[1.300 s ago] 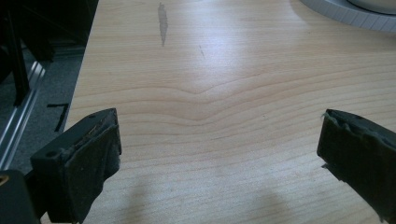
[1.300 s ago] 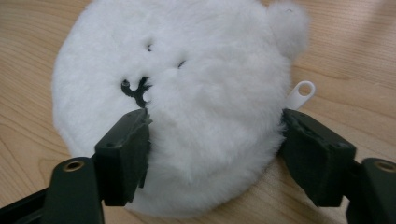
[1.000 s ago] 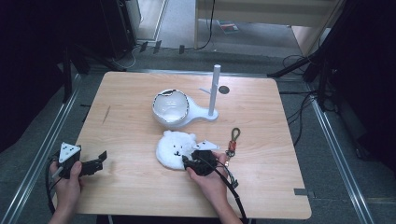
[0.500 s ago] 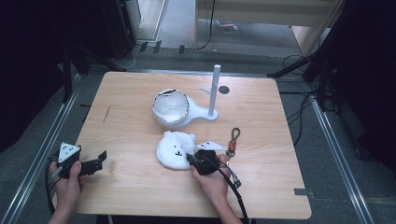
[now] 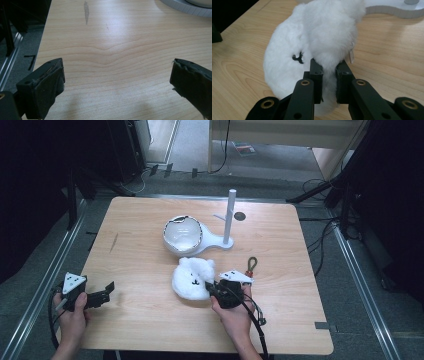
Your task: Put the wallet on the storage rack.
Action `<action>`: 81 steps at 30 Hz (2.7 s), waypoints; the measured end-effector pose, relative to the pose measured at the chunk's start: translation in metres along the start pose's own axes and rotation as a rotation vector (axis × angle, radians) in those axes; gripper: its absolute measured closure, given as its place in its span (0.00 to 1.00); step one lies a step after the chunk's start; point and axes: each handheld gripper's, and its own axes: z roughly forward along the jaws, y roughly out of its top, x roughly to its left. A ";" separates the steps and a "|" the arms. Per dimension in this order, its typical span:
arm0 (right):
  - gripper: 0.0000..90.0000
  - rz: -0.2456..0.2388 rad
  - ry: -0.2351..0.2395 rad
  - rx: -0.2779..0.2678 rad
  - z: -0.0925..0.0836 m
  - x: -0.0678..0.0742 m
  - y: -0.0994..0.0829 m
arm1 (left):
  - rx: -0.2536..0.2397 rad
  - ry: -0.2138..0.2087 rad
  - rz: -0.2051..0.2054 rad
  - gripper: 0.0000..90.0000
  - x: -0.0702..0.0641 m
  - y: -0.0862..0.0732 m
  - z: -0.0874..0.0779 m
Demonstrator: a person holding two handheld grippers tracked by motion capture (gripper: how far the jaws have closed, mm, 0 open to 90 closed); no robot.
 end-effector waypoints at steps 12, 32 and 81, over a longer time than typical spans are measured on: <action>0.88 -0.014 0.000 -0.070 -0.028 0.005 0.020 | 0.000 0.002 0.003 0.00 0.000 0.000 0.000; 0.87 -0.014 -0.063 -0.080 -0.025 0.002 0.071 | -0.003 0.002 -0.005 0.00 0.000 0.000 0.000; 0.87 0.004 -0.225 -0.179 0.046 0.021 0.135 | -0.004 -0.003 -0.007 0.00 0.001 0.000 0.000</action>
